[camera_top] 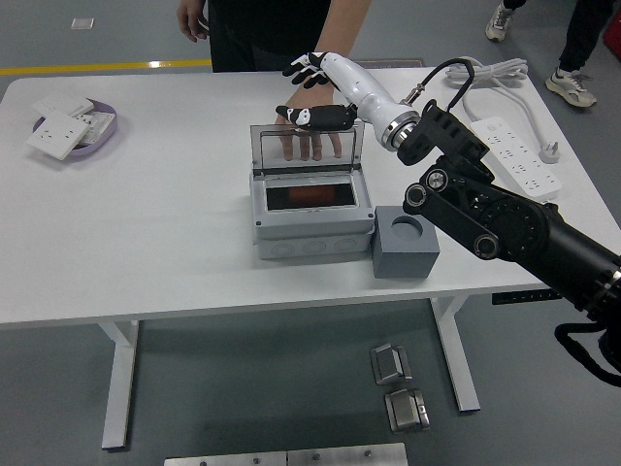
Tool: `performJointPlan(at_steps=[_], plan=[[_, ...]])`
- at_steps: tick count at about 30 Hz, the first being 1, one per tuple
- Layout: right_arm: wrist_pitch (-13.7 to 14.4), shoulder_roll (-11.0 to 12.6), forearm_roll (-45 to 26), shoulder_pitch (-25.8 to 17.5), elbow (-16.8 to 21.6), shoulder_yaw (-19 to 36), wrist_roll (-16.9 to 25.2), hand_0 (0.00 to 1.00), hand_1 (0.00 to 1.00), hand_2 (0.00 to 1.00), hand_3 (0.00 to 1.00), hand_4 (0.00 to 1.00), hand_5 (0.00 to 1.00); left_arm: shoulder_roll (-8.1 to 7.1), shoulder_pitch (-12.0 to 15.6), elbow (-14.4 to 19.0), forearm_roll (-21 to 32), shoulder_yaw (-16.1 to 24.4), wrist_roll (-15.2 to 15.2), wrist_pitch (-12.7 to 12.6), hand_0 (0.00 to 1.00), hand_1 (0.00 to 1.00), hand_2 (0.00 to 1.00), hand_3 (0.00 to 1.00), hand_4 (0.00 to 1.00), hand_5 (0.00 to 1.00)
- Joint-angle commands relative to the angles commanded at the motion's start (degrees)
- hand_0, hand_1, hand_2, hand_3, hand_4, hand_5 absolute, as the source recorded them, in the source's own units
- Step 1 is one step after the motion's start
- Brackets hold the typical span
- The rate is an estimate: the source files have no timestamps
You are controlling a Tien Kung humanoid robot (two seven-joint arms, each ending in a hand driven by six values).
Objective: Pick up the cylinder from the cube,place it in the box,flap close box
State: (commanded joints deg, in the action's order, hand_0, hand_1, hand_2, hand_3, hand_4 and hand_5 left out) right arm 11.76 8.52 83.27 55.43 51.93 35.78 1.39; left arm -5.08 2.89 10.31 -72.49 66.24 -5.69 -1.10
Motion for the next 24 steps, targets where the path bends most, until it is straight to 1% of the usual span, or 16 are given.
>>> performJointPlan(at_steps=[3, 6, 9, 11, 14, 16, 20, 23, 24], plan=[[-0.3, -2.0, -2.0, 1.4, -5.3, -1.6, 0.8, 0.695, 0.637, 0.646, 0.689, 0.782, 0.377, -0.21, -0.2, 0.0, 0.0, -0.2, 0.0, 0.1, 0.599, 0.621, 0.605, 0.613, 0.678, 0.306], [-0.6, -3.2, -3.1, 1.9, -9.5, -2.8, 1.1, 0.686, 0.633, 0.636, 0.687, 0.765, 0.368, -0.35, -0.5, 0.0, 0.0, -0.5, 0.1, 0.1, 0.599, 0.621, 0.604, 0.612, 0.675, 0.305], [-0.7, -4.0, -4.2, 1.8, -13.5, -3.9, 1.4, 0.686, 0.633, 0.636, 0.687, 0.765, 0.368, -0.38, -0.7, 0.0, 0.2, -0.9, 0.3, 0.2, 0.599, 0.621, 0.604, 0.612, 0.675, 0.305], [-0.8, -4.0, -4.6, 1.5, -15.3, -4.6, 1.3, 0.685, 0.631, 0.634, 0.687, 0.759, 0.357, -0.34, -0.8, 0.0, 0.5, -1.3, 0.4, 0.2, 0.599, 0.621, 0.604, 0.612, 0.674, 0.303], [-1.1, -3.0, -4.7, 1.0, -14.4, -6.0, 0.7, 0.685, 0.631, 0.634, 0.687, 0.759, 0.357, -0.26, -0.7, 0.0, 1.0, -1.9, 0.6, 0.2, 0.599, 0.621, 0.604, 0.612, 0.674, 0.303], [-1.2, -2.1, -4.4, 0.7, -12.5, -7.1, 0.3, 0.685, 0.631, 0.634, 0.687, 0.759, 0.357, -0.18, -0.7, 0.0, 1.1, -1.9, 0.6, 0.2, 0.599, 0.621, 0.604, 0.612, 0.674, 0.303], [-2.0, 0.2, -3.8, 0.2, -8.1, -9.7, -0.9, 0.679, 0.620, 0.630, 0.686, 0.757, 0.359, -0.12, -0.7, 0.0, 1.5, -2.3, 0.8, 0.2, 0.599, 0.621, 0.604, 0.611, 0.674, 0.302], [-2.4, 2.2, -2.6, -0.4, -4.0, -11.5, -1.8, 0.679, 0.620, 0.630, 0.686, 0.757, 0.359, -0.09, -0.7, 0.0, 2.1, -2.8, 1.1, 0.3, 0.599, 0.621, 0.604, 0.611, 0.674, 0.302], [-2.4, 2.7, -2.2, -0.6, -2.7, -11.8, -2.0, 0.676, 0.619, 0.632, 0.688, 0.741, 0.351, -0.08, -0.7, 0.0, 2.2, -3.0, 1.2, 0.3, 0.599, 0.622, 0.604, 0.611, 0.673, 0.302]])
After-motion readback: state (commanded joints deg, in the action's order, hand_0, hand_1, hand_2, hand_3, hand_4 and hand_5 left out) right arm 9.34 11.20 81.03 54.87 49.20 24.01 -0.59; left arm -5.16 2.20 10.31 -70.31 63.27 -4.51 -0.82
